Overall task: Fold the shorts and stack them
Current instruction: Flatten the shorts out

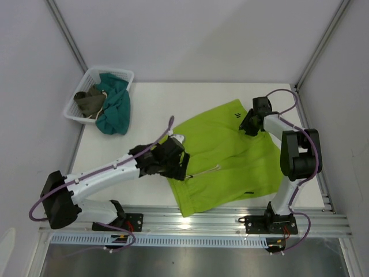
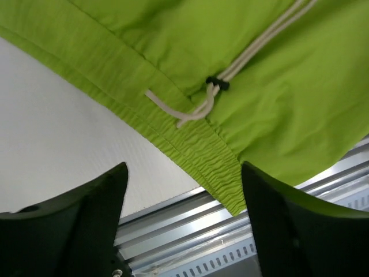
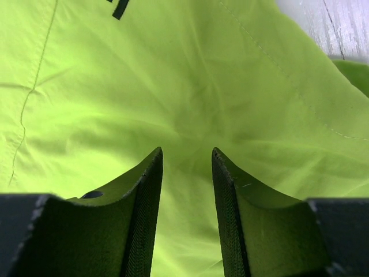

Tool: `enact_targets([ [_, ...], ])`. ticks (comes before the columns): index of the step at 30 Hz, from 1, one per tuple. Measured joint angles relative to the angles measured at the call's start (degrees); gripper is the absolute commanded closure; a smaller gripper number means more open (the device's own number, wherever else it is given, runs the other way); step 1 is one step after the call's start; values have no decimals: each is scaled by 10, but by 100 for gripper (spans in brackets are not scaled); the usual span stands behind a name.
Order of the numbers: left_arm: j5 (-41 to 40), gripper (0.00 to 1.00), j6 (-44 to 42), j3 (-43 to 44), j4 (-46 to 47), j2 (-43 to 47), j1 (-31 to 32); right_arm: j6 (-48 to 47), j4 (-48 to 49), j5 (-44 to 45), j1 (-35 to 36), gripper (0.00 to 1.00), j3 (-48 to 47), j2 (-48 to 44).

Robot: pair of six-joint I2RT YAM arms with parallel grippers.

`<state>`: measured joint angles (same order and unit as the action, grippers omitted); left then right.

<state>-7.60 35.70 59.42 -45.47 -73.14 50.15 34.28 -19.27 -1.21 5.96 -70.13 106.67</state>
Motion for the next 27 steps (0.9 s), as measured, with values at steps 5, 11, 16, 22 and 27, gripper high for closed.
enact_targets([
  [5, -41, 5, -35, -66, 19, 1, 115, 0, -1, 0, 0, 56, -8, 0],
  [11, -55, 4, -116, -99, 58, 22, 222, -3, -2, 0, 0, 57, -11, 0],
  [16, -42, 3, -173, -100, 94, 51, 270, -4, -2, 0, 0, 57, -11, 0],
  [22, -28, 7, -217, -84, 109, 4, 320, -5, -3, 0, -2, 55, -11, 0],
  [27, -10, 8, -238, -84, 112, -45, 342, -7, -3, -1, -9, 55, -11, 1],
])
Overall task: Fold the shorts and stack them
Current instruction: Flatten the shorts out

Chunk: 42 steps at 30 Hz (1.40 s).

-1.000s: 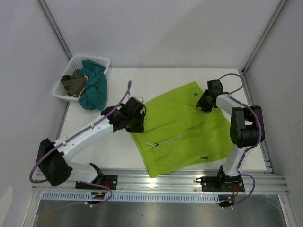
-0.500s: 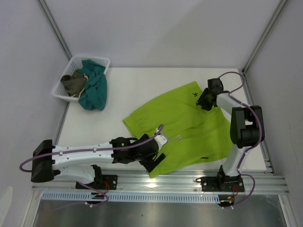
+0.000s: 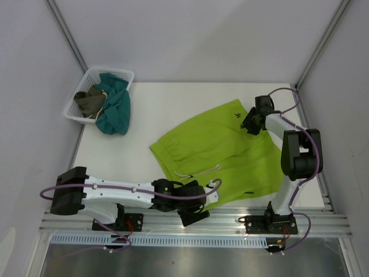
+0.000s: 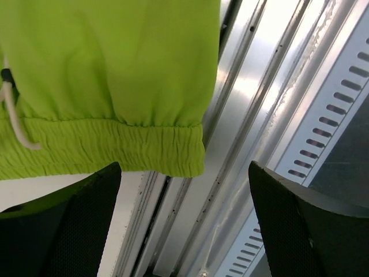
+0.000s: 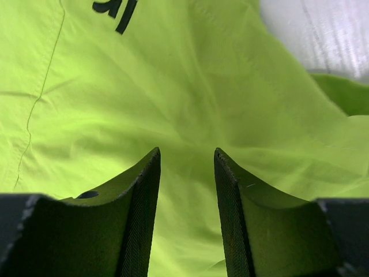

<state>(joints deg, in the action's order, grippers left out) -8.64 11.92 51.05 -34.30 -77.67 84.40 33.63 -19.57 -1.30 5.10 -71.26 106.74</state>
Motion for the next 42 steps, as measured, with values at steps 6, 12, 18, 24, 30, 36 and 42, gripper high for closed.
enact_targets([
  [6, 14, 13, -16, -7, 9, -27, 15, -3, 0, -3, -16, 55, -2, 3],
  [12, 2, 19, -42, -7, 27, -86, 23, -2, 0, -4, -25, 54, -2, 3],
  [18, -5, 45, -50, 17, 24, -162, 37, -2, 0, -7, -28, 55, -2, 3],
  [24, -1, 60, -49, 42, 6, -188, 48, -2, 0, -10, -32, 55, -2, 3],
  [30, -2, 67, -49, 42, 5, -188, 48, -2, 0, -12, -35, 55, -5, 5],
  [36, 6, 37, -48, 38, 7, -179, 40, -2, -1, -12, -35, 55, -27, 21],
  [42, -28, 18, -34, 35, 1, -145, 13, -2, -3, -12, -35, 55, -41, 37],
])
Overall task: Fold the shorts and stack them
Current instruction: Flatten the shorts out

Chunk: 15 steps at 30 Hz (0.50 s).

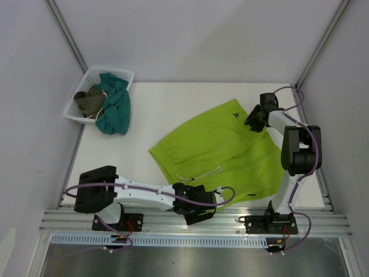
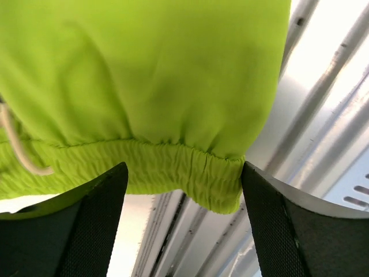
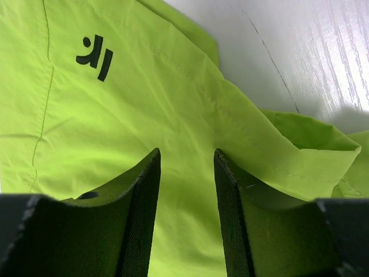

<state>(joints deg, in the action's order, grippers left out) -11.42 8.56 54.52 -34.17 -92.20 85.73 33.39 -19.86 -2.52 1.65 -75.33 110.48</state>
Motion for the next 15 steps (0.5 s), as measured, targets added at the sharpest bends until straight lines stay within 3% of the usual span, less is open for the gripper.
enact_targets([
  [2, -12, 19, 1, 0, 0, 7, -6, 0, 0, 0, 0, 55, -2, 3],
  [5, -20, 32, 2, -4, 1, 19, -7, 0, 0, -1, 2, 56, -3, 7],
  [10, -19, 34, -1, -7, 2, 29, -6, 0, 0, -2, 4, 56, -3, 7],
  [15, 1, 61, -4, -13, 7, 29, -6, 0, 0, -4, 5, 57, -3, 8],
])
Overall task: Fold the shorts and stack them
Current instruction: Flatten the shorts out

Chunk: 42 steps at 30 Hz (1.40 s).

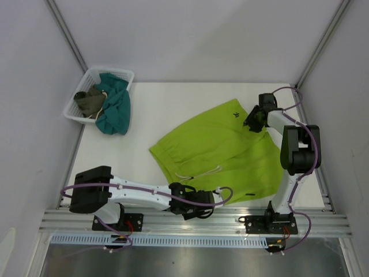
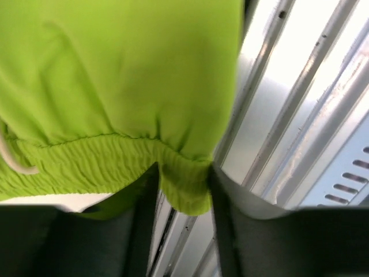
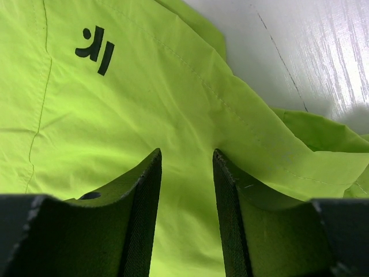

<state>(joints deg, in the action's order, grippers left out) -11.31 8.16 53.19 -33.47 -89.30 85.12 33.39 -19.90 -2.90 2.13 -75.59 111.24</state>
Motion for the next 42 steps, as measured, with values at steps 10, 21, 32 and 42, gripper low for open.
enact_targets([
  [10, 30, 99, -7, -12, 9, 1, -3, 0, -9, -2, -1, 57, -10, 3],
  [21, 96, 99, -9, 0, -17, 3, -129, 20, -15, -5, 6, 55, -139, 103],
  [32, 99, 99, -12, 7, -44, 9, -151, -4, -37, 9, -5, 38, -203, 146],
  [42, 120, 99, -17, 74, -77, -42, -188, -24, -85, 5, -96, 38, -115, 3],
])
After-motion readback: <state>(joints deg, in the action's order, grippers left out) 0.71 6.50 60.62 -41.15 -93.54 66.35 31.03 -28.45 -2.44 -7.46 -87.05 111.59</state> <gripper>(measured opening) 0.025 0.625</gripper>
